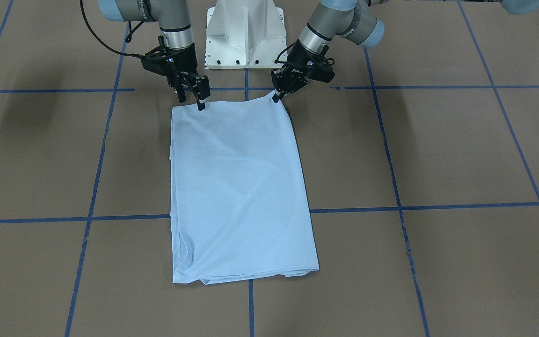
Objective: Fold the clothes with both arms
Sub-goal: 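Move the right gripper onto the shirt corner nearest it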
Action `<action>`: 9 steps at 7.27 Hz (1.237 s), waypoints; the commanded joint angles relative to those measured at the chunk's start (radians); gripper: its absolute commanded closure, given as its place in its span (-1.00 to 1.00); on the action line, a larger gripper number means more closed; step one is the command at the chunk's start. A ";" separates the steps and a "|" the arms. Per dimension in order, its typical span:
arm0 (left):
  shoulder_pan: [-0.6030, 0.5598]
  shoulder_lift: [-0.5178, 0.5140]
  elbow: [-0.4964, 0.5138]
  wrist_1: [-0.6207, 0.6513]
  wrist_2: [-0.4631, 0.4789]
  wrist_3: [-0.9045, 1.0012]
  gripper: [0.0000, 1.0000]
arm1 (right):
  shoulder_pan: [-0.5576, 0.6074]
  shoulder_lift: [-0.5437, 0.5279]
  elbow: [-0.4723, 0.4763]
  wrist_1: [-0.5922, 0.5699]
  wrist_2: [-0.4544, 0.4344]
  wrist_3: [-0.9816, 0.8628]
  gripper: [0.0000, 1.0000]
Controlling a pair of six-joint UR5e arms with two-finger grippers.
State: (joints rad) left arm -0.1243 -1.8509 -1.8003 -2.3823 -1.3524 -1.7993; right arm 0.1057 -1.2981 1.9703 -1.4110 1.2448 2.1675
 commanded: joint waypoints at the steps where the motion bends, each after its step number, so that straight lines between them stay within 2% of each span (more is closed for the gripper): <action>1: 0.000 0.001 -0.001 0.000 -0.001 0.000 1.00 | 0.000 0.002 -0.013 0.000 -0.002 0.001 -0.63; 4: 0.000 0.001 -0.001 0.000 -0.002 0.001 1.00 | 0.000 0.031 -0.031 0.000 -0.002 0.015 -0.60; 6: 0.000 0.002 -0.001 0.000 -0.004 0.002 1.00 | 0.002 0.059 -0.054 0.000 -0.002 0.023 -0.47; 7: 0.000 0.002 -0.001 0.000 -0.004 0.002 1.00 | 0.008 0.060 -0.054 0.000 -0.002 0.023 -0.29; 8: 0.000 0.001 -0.002 0.000 -0.004 0.000 1.00 | 0.011 0.062 -0.054 0.001 -0.010 0.023 0.01; 9: 0.000 0.001 -0.002 0.000 -0.002 0.000 1.00 | 0.011 0.063 -0.054 0.003 -0.018 0.023 0.22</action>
State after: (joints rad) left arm -0.1242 -1.8494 -1.8019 -2.3823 -1.3557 -1.7988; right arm 0.1148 -1.2373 1.9166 -1.4099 1.2355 2.1904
